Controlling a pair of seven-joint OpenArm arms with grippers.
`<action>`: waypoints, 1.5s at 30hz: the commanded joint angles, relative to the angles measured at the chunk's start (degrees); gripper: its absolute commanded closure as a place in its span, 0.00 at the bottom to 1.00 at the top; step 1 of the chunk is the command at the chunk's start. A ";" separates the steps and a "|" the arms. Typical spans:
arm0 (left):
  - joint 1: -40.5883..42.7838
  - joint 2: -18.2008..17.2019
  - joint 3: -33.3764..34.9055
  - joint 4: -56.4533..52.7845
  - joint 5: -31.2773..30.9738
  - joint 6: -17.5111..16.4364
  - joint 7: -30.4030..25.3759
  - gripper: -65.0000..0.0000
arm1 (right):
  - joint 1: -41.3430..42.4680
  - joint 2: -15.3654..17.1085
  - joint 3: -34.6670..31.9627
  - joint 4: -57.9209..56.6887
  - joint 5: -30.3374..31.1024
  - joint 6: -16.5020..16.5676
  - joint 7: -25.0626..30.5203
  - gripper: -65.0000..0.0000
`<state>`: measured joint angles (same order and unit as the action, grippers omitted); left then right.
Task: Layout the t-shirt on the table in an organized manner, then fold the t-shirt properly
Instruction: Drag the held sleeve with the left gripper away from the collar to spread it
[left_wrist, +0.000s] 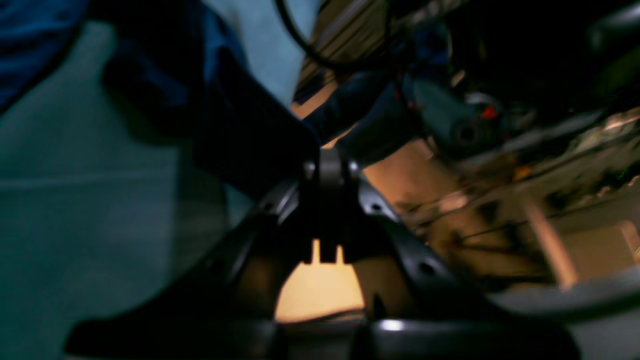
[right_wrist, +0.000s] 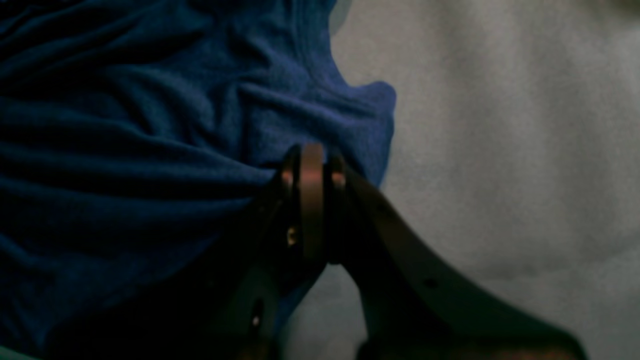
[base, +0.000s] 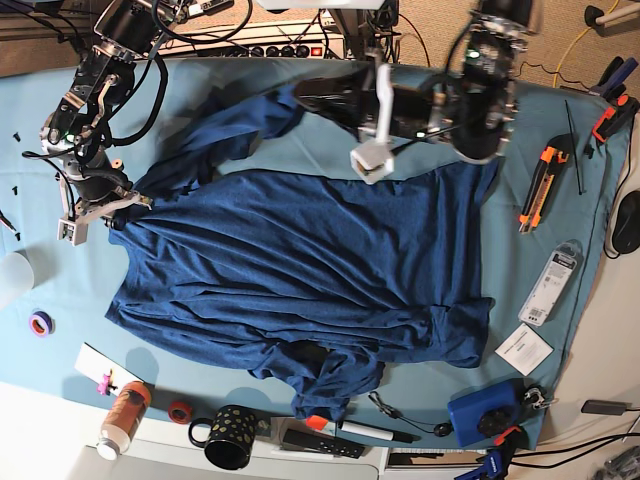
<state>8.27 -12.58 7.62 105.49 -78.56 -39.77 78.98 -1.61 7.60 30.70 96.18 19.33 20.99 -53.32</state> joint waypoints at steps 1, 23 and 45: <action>-0.50 -0.59 -0.92 2.58 -1.07 -0.23 -0.59 1.00 | 0.81 0.85 0.07 0.83 0.11 0.17 1.53 1.00; -0.35 -2.97 -38.18 10.49 -6.44 -0.23 -6.12 1.00 | 0.81 0.83 0.07 0.83 -1.25 -1.14 1.73 1.00; 8.09 -6.47 -50.27 28.24 -5.88 -0.23 -4.02 1.00 | 0.76 0.83 0.07 0.83 -1.40 -1.14 0.17 1.00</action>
<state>16.40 -18.31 -42.46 133.08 -83.40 -39.97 76.27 -1.61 7.60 30.70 96.20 17.80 19.73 -54.24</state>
